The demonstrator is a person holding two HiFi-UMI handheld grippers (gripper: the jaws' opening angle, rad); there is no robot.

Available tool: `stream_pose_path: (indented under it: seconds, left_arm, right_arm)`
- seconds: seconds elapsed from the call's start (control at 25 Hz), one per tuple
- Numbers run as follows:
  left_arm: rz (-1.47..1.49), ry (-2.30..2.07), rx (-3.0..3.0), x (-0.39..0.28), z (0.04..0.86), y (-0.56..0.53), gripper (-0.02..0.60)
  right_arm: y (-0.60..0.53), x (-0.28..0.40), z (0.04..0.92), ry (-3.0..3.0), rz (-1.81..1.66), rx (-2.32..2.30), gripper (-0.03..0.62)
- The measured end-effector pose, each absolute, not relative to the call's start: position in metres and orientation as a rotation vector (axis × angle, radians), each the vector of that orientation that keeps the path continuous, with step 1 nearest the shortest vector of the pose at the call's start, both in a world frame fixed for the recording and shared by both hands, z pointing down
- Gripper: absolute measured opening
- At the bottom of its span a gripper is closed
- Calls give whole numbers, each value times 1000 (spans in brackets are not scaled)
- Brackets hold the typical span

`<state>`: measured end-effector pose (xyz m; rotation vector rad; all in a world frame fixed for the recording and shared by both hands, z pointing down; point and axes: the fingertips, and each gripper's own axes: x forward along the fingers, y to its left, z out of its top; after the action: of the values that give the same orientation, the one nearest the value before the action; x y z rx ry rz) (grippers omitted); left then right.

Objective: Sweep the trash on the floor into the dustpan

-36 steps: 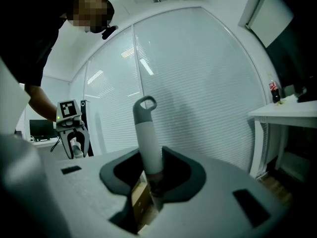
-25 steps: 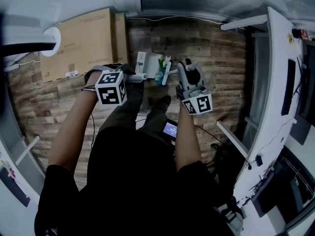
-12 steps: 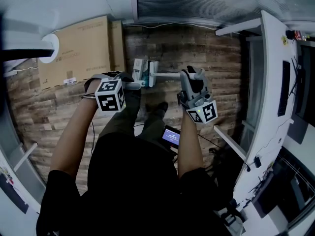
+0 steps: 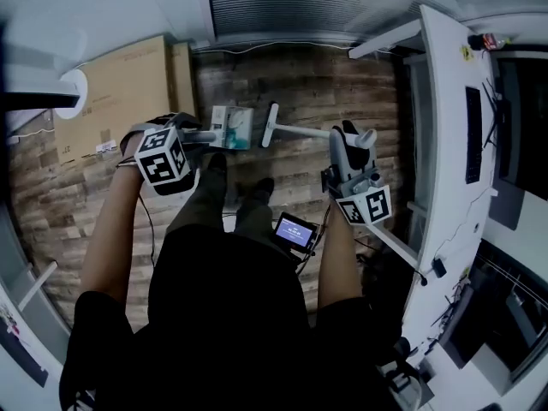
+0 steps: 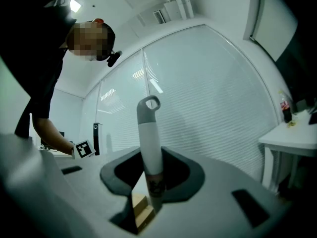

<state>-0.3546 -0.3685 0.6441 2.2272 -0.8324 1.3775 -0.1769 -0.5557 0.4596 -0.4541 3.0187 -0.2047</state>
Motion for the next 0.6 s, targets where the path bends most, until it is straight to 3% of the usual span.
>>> stream_pose_path:
  seconds: [0.2, 0.4, 0.52, 0.6]
  left_arm:
    - [1172, -1069, 2275, -354, 581, -390, 151]
    - [520, -1421, 2378, -338, 474, -420, 83]
    - [52, -1570, 2409, -321, 408, -426, 7]
    - [-193, -1661, 2408, -315, 372, -427, -5]
  right_arm:
    - [-552, -128, 415, 3026, -140, -456, 97]
    - [-559, -82, 366, 3016, -134, -528, 94]
    - [-557, -53, 344, 3003, -135, -558, 94]
    - [-551, -35, 330, 2974, -116, -555, 94]
